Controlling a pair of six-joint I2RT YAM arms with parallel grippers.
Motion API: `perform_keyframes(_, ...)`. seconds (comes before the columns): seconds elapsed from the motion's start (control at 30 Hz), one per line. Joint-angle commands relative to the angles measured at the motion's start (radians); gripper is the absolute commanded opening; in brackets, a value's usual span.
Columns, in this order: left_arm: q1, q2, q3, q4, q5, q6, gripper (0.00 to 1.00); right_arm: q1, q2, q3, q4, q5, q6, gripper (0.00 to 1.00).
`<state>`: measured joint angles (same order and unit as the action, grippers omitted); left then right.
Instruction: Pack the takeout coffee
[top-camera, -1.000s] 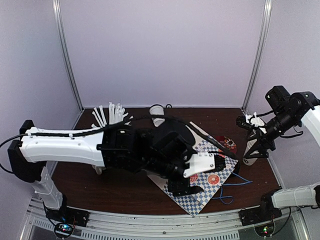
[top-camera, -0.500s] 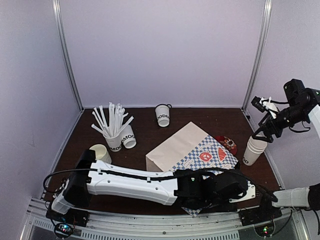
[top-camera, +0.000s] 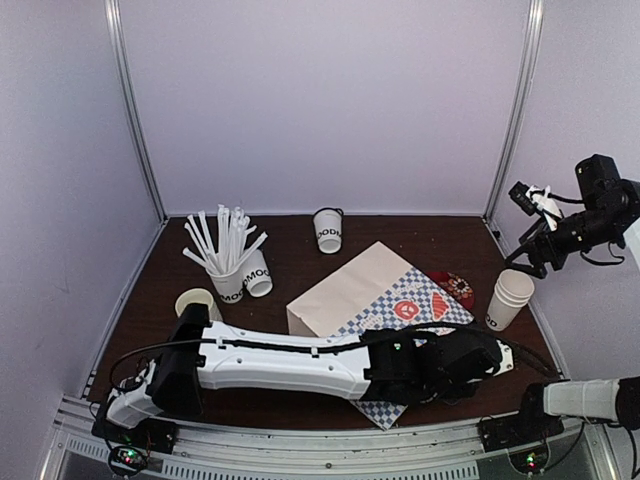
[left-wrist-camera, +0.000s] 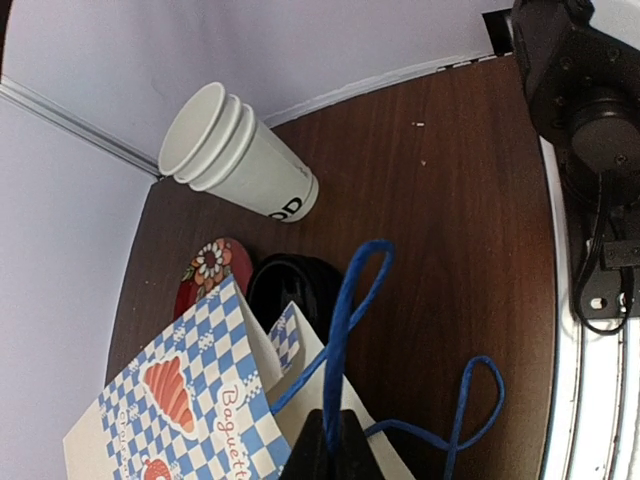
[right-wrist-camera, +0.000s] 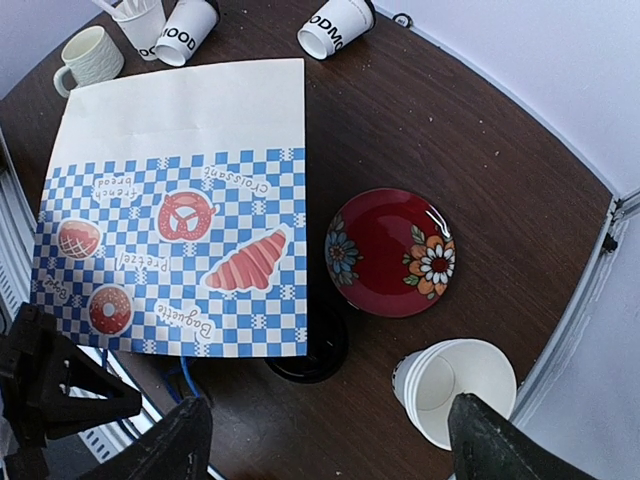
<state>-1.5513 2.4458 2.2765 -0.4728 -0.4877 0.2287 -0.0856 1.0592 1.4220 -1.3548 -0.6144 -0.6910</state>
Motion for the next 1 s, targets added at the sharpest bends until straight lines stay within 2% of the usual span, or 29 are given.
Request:
perform_keyframes(0.0, 0.009, -0.232, -0.081, 0.036, 0.008, -0.025, 0.00, -0.008, -0.011, 0.010, 0.033, -0.044, 0.039, 0.85)
perform_keyframes(0.1, 0.010, -0.348, -0.158, 0.046, -0.011, -0.004, 0.00, -0.008, -0.003, 0.010, 0.049, -0.070, 0.048, 0.85)
perform_keyframes(0.23, 0.024, -0.479, -0.228, -0.019, -0.028, -0.006, 0.00, -0.008, 0.006, 0.008, 0.059, -0.116, 0.050, 0.84)
perform_keyframes(0.43, 0.075, -0.644, -0.341, -0.134, 0.115, -0.094, 0.00, -0.008, 0.003, -0.010, 0.059, -0.211, 0.021, 0.84)
perform_keyframes(0.53, 0.127, -0.697, -0.409, -0.165, 0.161, -0.130, 0.00, -0.006, 0.001, -0.015, 0.046, -0.257, 0.002, 0.83)
perform_keyframes(0.73, 0.190, -0.763, -0.509, -0.159, 0.136, -0.126, 0.00, -0.006, -0.005, -0.027, 0.028, -0.299, -0.026, 0.83)
perform_keyframes(0.97, 0.209, -0.795, -0.547, -0.203, 0.029, -0.089, 0.00, -0.005, -0.007, -0.041, 0.039, -0.323, -0.026, 0.83)
